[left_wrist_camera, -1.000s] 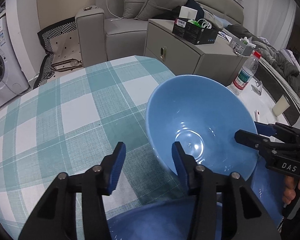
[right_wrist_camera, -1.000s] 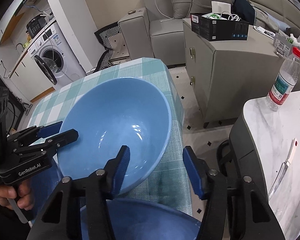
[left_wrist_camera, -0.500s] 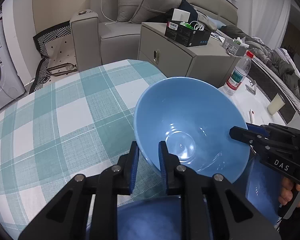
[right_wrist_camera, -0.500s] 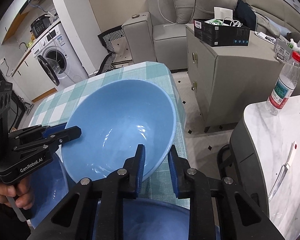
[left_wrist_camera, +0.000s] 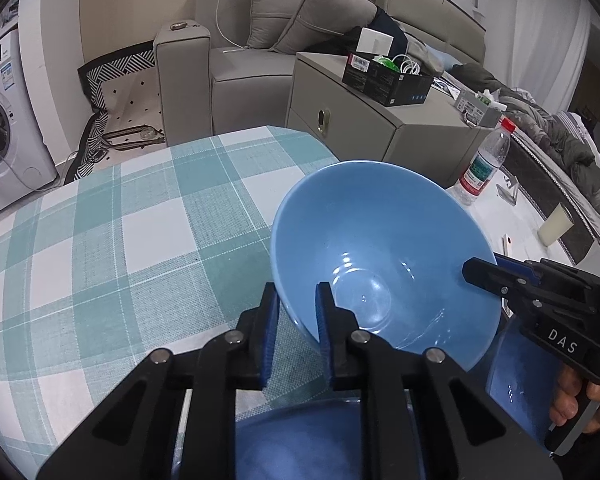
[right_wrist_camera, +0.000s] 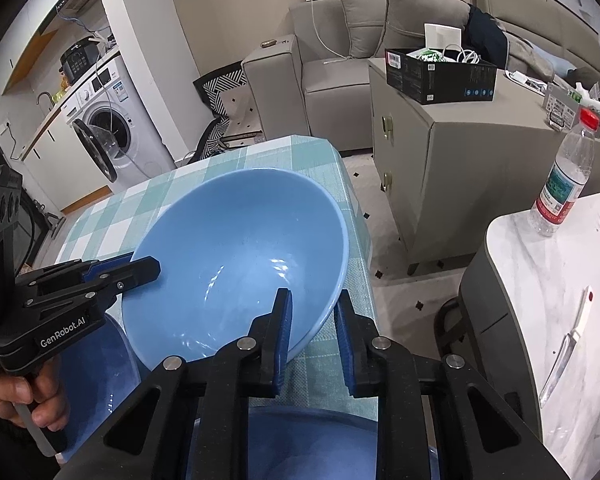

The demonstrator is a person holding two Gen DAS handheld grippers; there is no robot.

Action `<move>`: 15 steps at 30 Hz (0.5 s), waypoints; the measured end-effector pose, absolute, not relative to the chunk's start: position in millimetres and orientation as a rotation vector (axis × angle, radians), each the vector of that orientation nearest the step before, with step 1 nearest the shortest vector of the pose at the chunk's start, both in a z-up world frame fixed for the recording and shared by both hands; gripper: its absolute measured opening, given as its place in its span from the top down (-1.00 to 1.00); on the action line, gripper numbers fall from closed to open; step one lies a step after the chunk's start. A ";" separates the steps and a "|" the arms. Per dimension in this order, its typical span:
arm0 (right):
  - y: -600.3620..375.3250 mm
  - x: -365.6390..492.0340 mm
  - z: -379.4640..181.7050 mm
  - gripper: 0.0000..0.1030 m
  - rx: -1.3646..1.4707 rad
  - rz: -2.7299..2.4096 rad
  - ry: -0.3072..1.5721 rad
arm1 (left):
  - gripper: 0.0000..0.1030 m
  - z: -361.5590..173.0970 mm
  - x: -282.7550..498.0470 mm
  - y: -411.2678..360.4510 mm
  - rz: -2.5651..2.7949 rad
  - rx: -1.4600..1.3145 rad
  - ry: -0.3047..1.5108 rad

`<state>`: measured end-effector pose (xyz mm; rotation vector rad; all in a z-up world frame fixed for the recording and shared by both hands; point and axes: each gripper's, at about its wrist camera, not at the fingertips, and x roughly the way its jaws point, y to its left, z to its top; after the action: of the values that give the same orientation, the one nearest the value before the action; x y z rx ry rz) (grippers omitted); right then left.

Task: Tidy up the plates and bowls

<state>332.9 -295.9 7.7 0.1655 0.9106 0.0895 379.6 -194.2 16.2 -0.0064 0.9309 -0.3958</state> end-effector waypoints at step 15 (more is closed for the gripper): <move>-287.7 312.3 47.8 0.58 0.157 0.083 0.816 | 0.68 59.4 364.6 -184.6 -0.399 -0.025 0.845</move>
<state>312.3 -287.7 47.8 0.1565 0.8156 0.0828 364.6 -184.6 59.4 -0.0255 0.8450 -0.3985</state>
